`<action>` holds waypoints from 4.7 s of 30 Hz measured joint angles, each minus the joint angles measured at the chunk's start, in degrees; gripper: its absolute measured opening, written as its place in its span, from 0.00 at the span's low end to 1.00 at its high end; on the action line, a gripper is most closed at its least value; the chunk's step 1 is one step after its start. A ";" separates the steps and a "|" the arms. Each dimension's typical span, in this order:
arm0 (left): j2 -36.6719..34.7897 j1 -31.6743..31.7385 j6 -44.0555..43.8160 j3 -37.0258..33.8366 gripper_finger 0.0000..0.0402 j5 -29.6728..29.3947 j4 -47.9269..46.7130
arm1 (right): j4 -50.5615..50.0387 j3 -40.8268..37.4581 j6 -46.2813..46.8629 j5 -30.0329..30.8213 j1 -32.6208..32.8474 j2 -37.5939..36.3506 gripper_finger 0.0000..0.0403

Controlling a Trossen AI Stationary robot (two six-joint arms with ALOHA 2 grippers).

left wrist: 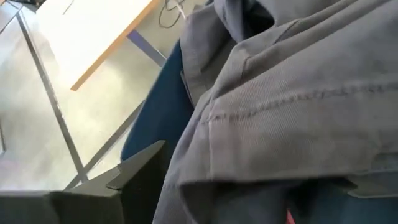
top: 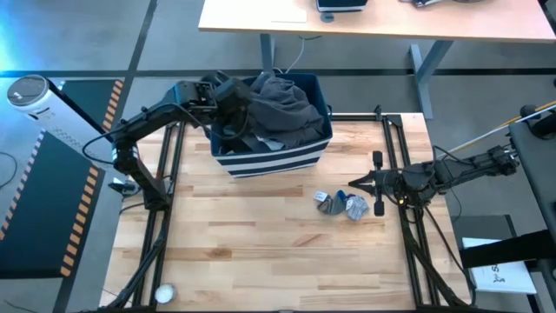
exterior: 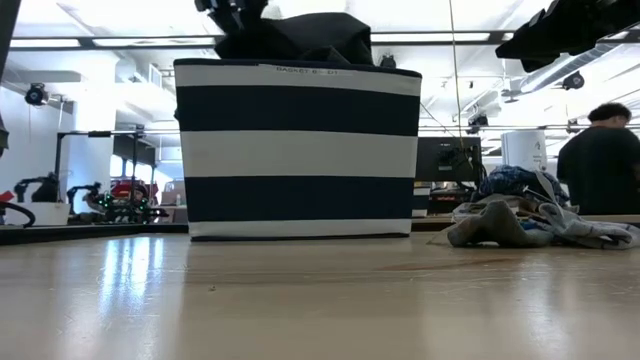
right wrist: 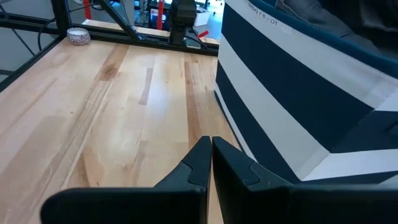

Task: Sort clothes
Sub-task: Put the black pants into the blue laundry organizer

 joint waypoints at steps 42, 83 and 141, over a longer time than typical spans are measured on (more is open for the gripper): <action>3.24 -1.98 24.20 -17.51 0.01 21.40 45.34 | -0.11 -0.07 -0.04 0.00 0.00 0.00 0.00; -0.84 8.34 9.22 -43.76 0.00 30.56 58.47 | -0.48 -0.11 -0.07 0.01 0.01 0.00 0.00; 1.83 10.22 5.87 -45.87 0.00 35.61 76.86 | -0.80 -0.15 -0.01 0.02 0.00 0.00 0.00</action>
